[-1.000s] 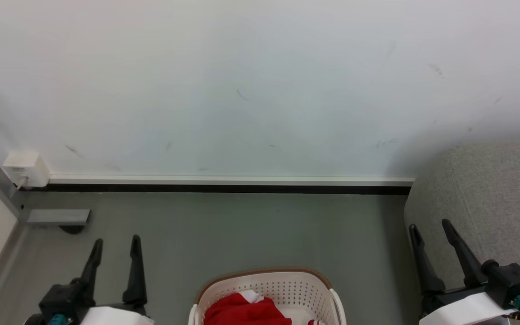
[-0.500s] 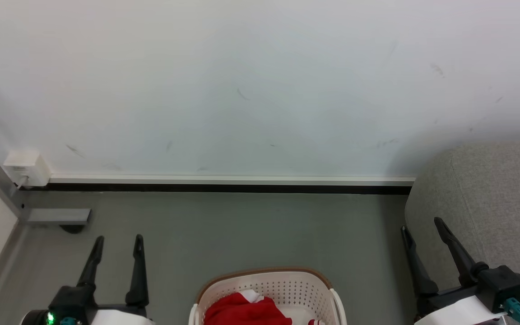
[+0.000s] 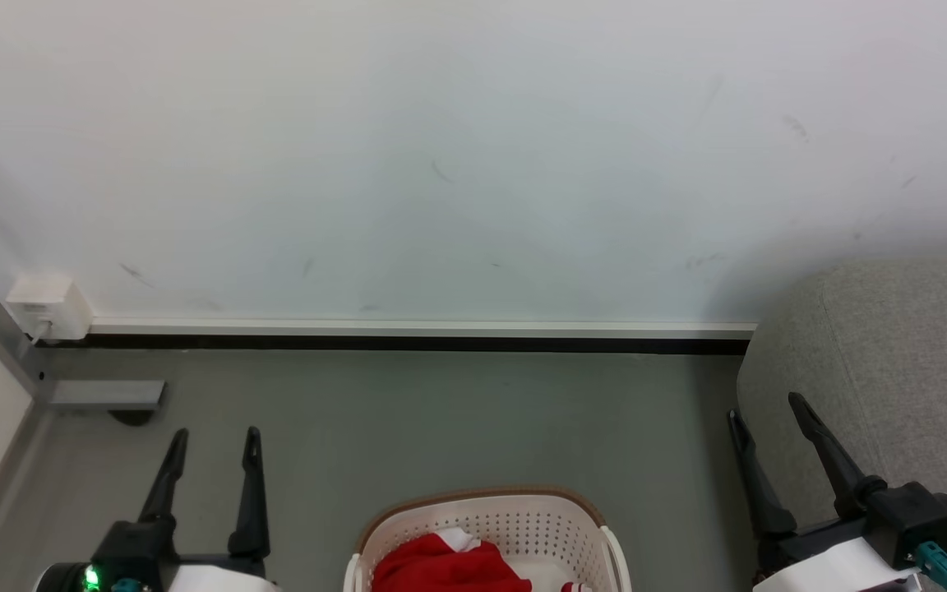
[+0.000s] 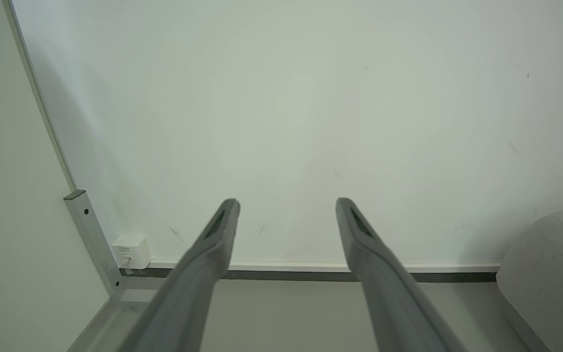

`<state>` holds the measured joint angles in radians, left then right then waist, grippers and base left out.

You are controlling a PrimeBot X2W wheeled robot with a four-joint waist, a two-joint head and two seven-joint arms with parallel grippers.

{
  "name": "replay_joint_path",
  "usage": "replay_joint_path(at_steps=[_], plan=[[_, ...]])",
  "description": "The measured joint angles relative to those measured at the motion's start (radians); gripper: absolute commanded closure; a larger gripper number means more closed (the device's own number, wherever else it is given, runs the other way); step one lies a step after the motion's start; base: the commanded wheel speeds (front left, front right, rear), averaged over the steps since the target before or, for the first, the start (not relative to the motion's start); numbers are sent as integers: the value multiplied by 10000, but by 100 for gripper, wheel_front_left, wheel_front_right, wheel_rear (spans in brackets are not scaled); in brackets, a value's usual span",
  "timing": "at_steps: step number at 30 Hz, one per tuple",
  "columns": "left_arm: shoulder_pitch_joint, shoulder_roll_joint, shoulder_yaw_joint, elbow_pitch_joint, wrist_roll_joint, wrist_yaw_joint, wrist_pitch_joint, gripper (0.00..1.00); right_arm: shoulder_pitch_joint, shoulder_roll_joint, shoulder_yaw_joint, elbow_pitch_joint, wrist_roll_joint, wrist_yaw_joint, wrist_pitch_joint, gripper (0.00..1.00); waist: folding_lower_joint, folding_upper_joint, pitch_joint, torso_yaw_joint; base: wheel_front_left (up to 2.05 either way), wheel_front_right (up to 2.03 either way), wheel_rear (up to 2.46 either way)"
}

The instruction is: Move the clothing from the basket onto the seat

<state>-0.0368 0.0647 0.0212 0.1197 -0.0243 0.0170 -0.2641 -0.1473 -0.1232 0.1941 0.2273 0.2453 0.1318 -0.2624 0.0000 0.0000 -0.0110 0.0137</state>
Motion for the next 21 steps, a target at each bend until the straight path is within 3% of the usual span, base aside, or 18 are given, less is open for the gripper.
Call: replay_joint_path(at_steps=[21], plan=[[-31,-82,52,56,-35,-84,0,0,-109,-36,61,19,178,0,0,0,0,0,116,-224,0,0,0]])
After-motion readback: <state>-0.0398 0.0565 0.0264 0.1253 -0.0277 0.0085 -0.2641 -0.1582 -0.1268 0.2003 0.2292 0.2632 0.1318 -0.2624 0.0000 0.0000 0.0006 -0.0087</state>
